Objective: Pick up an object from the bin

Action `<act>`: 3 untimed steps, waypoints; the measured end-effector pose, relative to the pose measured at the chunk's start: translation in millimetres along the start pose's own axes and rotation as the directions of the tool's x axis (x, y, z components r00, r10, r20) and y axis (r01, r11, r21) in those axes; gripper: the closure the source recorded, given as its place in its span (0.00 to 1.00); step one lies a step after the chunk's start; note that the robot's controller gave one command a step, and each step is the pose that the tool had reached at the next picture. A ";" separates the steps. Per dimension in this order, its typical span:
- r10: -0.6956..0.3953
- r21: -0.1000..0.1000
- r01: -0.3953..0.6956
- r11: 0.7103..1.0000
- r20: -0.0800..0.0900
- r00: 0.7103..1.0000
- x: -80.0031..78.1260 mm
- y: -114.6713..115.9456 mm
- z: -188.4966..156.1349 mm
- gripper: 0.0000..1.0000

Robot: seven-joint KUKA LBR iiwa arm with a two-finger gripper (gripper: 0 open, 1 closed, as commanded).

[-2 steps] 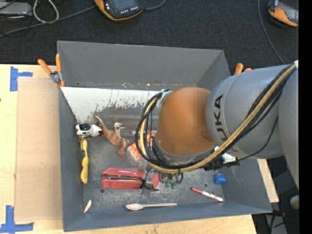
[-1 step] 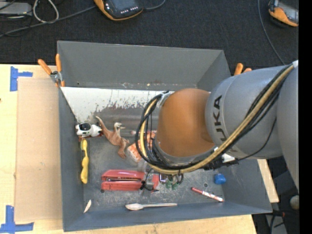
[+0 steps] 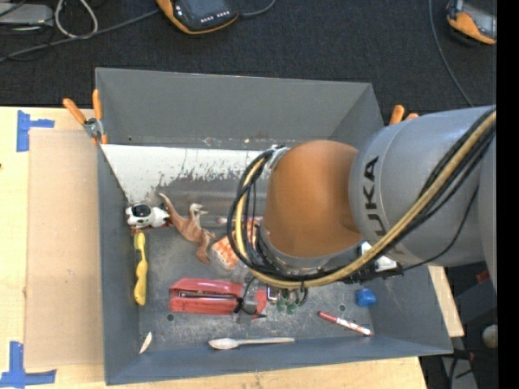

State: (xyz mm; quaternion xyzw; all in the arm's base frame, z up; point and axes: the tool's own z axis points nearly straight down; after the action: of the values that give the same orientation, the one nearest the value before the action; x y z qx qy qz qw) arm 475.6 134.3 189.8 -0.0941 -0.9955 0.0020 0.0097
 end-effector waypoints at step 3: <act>0.035 0.003 -0.035 0.999 -0.005 0.999 -14.9 -10.5 55.7 1.00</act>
Offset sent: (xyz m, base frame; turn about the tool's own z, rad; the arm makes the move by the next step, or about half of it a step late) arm 0.0000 -0.0160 0.0465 0.0135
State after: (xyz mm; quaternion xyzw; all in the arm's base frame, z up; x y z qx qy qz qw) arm 487.2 121.1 133.9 -0.1114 -0.9937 0.0032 0.0124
